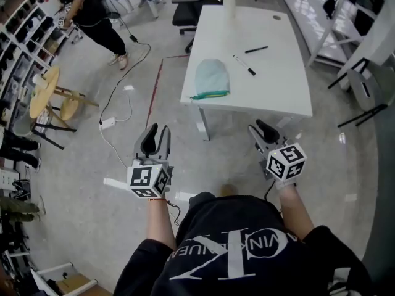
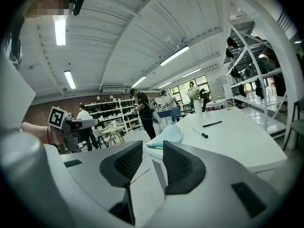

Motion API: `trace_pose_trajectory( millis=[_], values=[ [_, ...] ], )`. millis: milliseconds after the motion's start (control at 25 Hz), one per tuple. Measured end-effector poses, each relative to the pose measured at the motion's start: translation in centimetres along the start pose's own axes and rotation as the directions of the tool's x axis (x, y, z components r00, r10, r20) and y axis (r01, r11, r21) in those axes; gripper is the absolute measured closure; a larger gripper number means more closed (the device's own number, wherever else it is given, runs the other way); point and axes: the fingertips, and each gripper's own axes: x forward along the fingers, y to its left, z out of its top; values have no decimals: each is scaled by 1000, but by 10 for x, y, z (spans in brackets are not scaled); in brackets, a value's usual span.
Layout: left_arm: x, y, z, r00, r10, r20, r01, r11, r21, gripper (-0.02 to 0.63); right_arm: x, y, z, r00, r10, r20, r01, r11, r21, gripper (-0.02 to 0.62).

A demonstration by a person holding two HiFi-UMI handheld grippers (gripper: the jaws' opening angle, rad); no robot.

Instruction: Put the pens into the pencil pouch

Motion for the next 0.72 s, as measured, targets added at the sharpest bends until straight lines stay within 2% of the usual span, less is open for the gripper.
trace_pose_trajectory(
  millis=[160,360,520,720],
  values=[
    [17,1,10,1000,-25,6,25,1000,14,480,7,-9,3,1000,-5,4,5,1000,9,454],
    [30,2,24,998,-46,32,47,999,-19,480,13,-16,3,1000,1,-15,-1,1000,16,454],
    [45,-2,-5,996,-73,-53,72,997,-30,479,26,-22,-7,998,11,-59,-8,999,46,454],
    [88,-4,-40,972,-182,-152,183,983,-11,477,53,-38,-20,995,-7,-102,13,998,63,454]
  ],
)
